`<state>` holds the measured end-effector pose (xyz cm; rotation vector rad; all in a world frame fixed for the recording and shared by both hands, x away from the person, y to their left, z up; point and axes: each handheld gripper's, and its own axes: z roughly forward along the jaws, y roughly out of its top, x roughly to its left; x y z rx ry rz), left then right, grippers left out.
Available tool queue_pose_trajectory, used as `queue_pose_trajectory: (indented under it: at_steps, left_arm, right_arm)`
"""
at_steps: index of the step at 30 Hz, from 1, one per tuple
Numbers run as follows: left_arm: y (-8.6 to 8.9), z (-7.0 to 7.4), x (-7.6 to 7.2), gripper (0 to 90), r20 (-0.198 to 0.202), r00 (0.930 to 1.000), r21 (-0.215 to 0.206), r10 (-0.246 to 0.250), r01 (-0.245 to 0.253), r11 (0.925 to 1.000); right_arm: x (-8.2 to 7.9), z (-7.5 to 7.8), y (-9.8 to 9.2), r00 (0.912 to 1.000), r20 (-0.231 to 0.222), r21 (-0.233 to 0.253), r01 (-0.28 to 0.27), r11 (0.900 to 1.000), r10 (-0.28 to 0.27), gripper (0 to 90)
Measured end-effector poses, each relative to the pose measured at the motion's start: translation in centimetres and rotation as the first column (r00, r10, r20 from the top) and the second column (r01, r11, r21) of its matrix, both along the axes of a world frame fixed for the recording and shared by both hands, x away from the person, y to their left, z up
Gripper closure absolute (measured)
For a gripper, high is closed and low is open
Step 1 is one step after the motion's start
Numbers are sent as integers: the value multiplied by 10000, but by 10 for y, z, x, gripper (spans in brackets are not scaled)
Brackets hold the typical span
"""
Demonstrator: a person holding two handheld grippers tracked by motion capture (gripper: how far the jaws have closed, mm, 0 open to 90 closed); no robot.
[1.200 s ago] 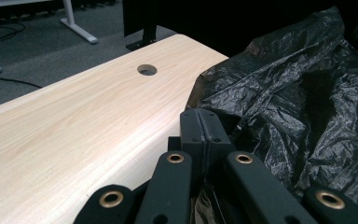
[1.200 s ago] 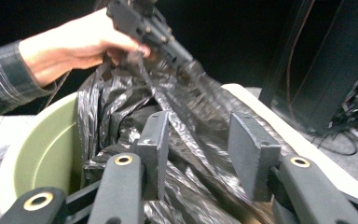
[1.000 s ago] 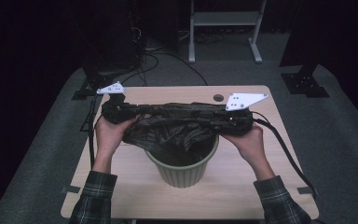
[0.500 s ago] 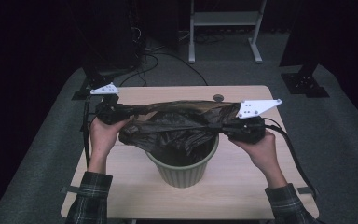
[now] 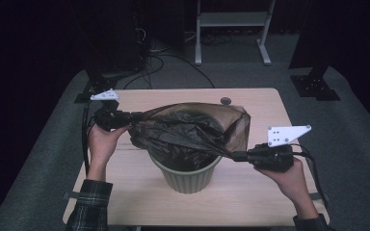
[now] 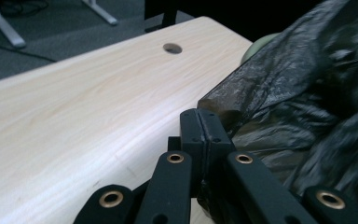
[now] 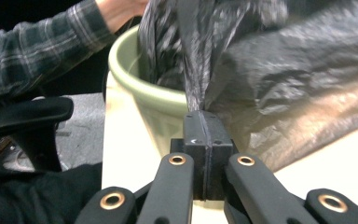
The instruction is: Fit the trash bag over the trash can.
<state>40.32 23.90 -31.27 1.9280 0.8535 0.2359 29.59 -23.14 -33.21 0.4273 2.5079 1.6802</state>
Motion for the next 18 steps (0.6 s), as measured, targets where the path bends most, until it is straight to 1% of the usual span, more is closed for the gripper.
queue_pose_trajectory:
  at_steps: [2, 3, 5, 7, 8, 9, 10, 11, 14, 17, 18]
  left_arm:
    - [3, -5, 1, 899, -132, 9998, 172, 138, -136, 9998]
    - [4, -7, 1, 899, -215, 9996, 166, 155, -152, 9997]
    - [5, -9, 0, 899, -247, 9997, 83, 78, -76, 9999]
    - [4, -9, -1, 899, -154, 9999, 49, -21, 22, 10000]
    - [4, -9, -1, 898, -133, 9999, 24, -48, 48, 10000]
    - [4, -9, -1, 899, -133, 9999, 24, -48, 48, 10000]
    - [3, -7, -1, 899, -93, 9999, 43, -101, 101, 9999]
    - [1, -6, -1, 898, -63, 9999, 52, -136, 136, 9999]
    - [0, -5, -1, 898, 9, 9998, 47, -182, 182, 9998]
    - [-1, -3, -1, 898, 56, 9997, 83, -255, 255, 9996]
    - [-2, -3, -1, 898, 66, 9996, 68, -264, 264, 9996]
  right_arm:
    - [-3, -7, -2, 9998, -189, -75, -24, 10000, 23, 899]
    - [-4, -11, -3, 9996, -288, -112, -23, 9999, 20, 899]
    - [-5, -17, -3, 9992, -404, -167, -13, 9999, 6, 898]
    - [-5, -17, -4, 9993, -366, -111, 24, 9999, -28, 841]
    - [-5, -14, -4, 9994, -332, -12, 62, 10000, -63, 794]
    - [-5, -14, -4, 9994, -332, -12, 62, 10000, -63, 794]
    - [-5, -10, -5, 9997, -229, 49, 118, 9999, -117, 769]
    - [-5, 4, -6, 9996, 117, 335, 249, 9991, -253, 727]
    - [-5, 21, -7, 9978, 537, 493, 352, 9982, -378, 683]
    - [1, 39, -6, 9914, 1065, 607, 694, 9957, -756, 647]
    - [5, 44, -5, 9889, 1150, 606, 871, 9944, -937, 643]
